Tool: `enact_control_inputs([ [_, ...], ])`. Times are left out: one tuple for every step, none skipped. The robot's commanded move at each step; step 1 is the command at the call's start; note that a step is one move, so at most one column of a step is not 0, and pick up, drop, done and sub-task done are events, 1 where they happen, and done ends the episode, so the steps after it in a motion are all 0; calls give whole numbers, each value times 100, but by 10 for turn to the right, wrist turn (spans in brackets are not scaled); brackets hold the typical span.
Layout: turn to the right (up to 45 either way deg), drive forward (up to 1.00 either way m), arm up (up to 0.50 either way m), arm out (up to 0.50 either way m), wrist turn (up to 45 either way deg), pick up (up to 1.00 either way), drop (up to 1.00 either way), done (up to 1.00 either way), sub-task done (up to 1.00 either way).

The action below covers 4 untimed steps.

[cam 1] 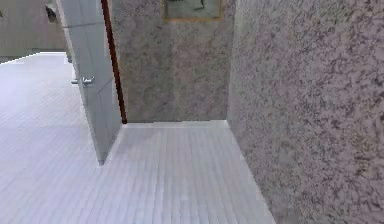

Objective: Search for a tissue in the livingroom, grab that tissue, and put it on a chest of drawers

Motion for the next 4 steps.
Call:
enact_control_inputs([
  [-450,0,0,0,0,0,0,0,0],
  [0,100,0,0,0,0,0,0,0],
  [-30,0,0,0,0,0,0,0,0],
  [0,100,0,0,0,0,0,0,0],
])
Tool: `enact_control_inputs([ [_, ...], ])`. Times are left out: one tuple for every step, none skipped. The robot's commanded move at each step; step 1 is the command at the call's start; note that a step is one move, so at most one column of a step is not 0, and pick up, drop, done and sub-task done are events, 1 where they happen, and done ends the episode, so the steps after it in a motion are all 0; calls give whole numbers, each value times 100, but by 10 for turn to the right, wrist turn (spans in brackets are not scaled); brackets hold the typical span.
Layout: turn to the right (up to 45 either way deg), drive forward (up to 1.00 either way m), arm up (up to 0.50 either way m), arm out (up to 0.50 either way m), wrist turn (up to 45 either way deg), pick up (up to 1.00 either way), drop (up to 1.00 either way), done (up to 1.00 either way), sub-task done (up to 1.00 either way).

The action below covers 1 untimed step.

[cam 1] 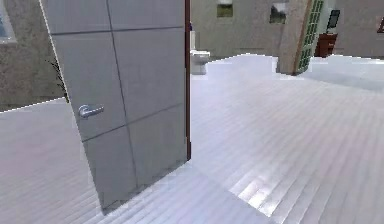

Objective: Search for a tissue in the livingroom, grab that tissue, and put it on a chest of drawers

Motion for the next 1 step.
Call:
enact_control_inputs([
  [-30,0,0,0,0,0,0,0,0],
])
